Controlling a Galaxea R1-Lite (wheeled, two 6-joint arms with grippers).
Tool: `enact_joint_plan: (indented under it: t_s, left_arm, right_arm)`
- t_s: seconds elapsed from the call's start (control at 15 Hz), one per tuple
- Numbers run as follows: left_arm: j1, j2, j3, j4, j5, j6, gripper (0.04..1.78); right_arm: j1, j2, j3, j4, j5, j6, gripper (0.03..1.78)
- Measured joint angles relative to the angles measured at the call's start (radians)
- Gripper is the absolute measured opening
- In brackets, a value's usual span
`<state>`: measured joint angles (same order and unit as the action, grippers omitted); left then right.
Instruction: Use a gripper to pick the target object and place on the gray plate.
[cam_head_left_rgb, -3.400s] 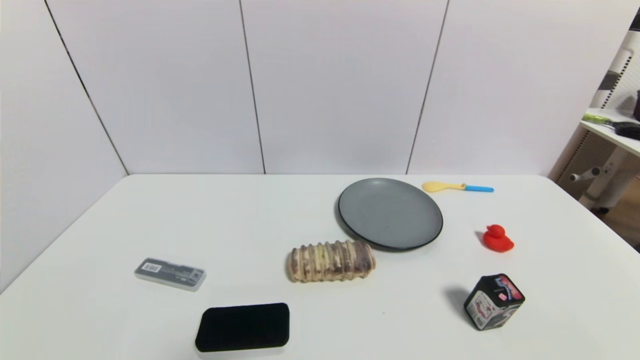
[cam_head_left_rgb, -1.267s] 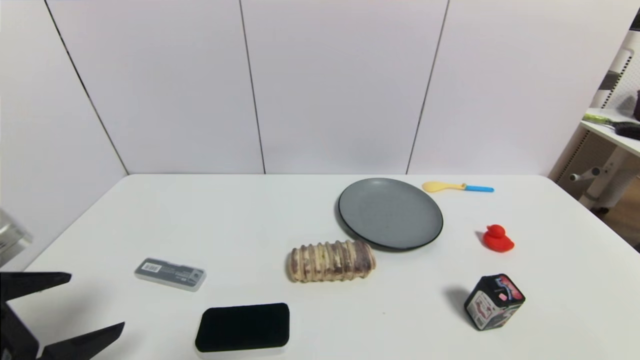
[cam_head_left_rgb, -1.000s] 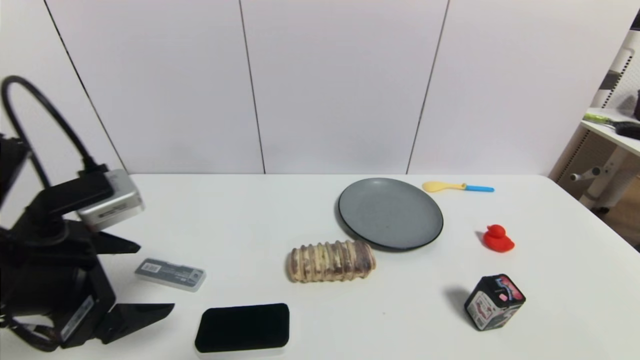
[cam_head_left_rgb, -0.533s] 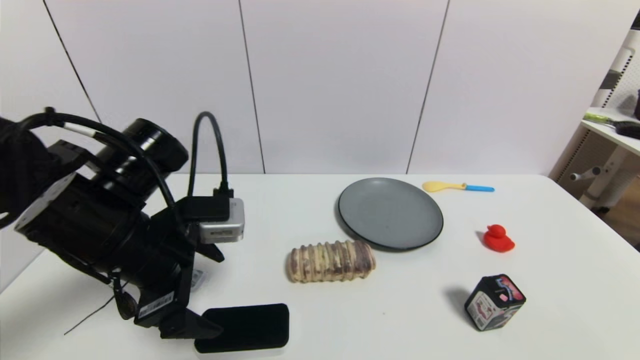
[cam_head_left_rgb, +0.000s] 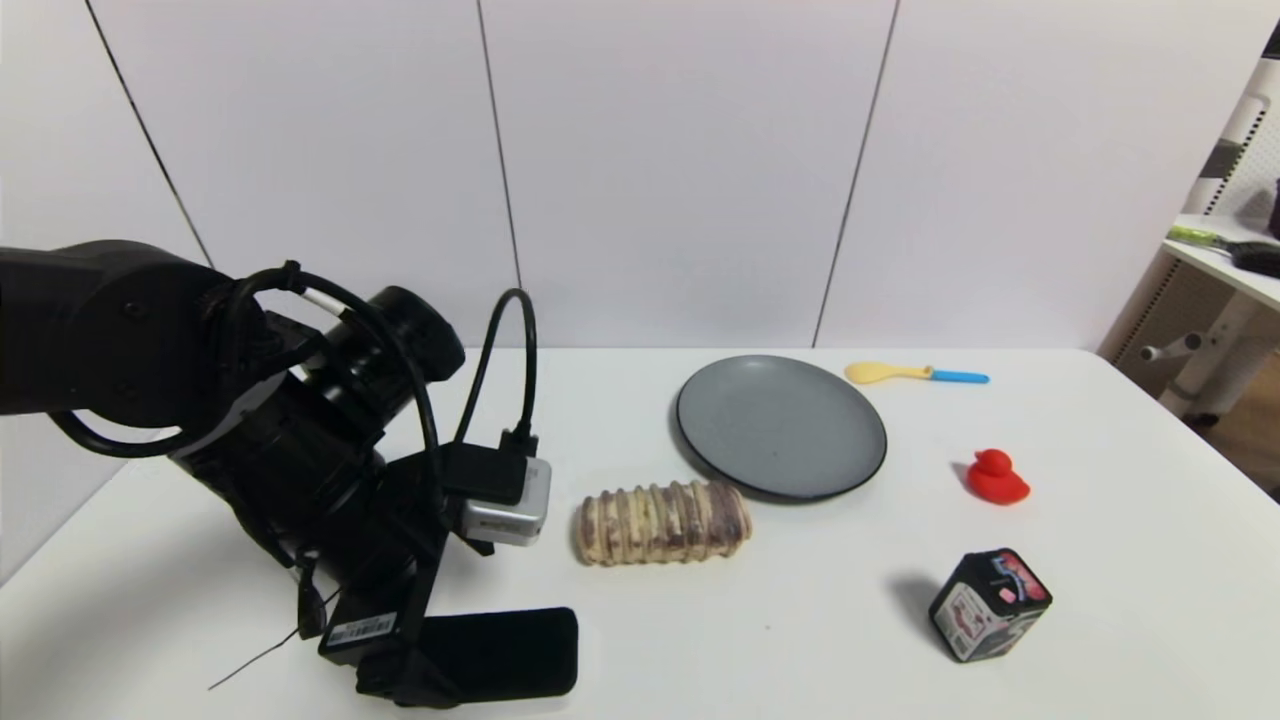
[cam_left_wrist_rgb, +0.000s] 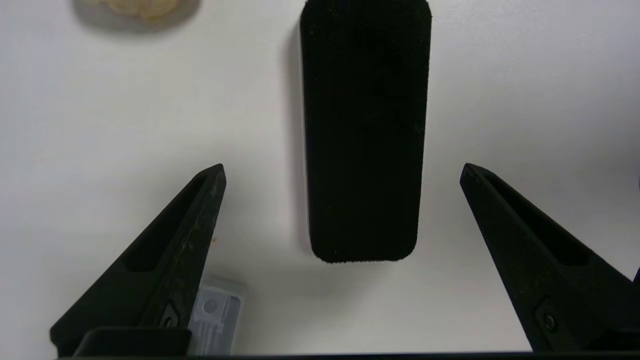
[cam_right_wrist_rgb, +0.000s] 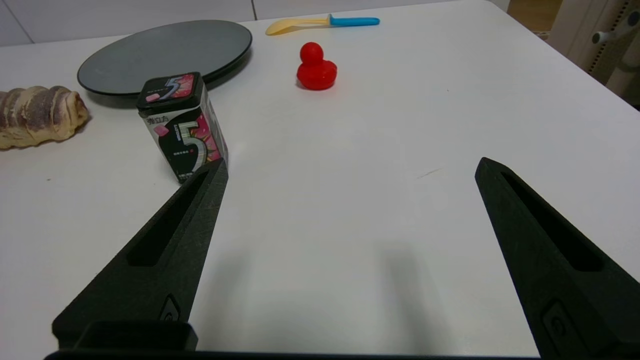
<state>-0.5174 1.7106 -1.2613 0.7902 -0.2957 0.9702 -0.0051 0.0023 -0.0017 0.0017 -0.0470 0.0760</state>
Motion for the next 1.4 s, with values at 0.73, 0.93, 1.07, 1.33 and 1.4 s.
enact_joint_plan:
  t_s: [0.73,0.93,1.07,1.33,1.4]
  left_arm:
    - [-0.103,0.037,0.047,-0.013,0.085,-0.143,1.69]
    - [-0.113,0.040,0.058,-0.042,0.087,-0.146,1.69]
    - [-0.119,0.045,0.075,-0.097,0.103,-0.167,1.69]
    - [-0.132,0.053,0.101,-0.159,0.133,-0.193,1.69]
    - [-0.133,0.056,0.102,-0.160,0.134,-0.197,1.69]
  right_arm:
    - [0.000,0.000,0.000,0.000,0.000,0.000,1.71]
    - [0.000,0.000,0.000,0.000,0.000,0.000,1.71]
    - [0.000,0.000,0.000,0.000,0.000,0.000,1.71]
    - [0.000,0.000,0.000,0.000,0.000,0.000,1.71]
    - [-0.001,0.000,0.000,0.000,0.000,0.000,1.71]
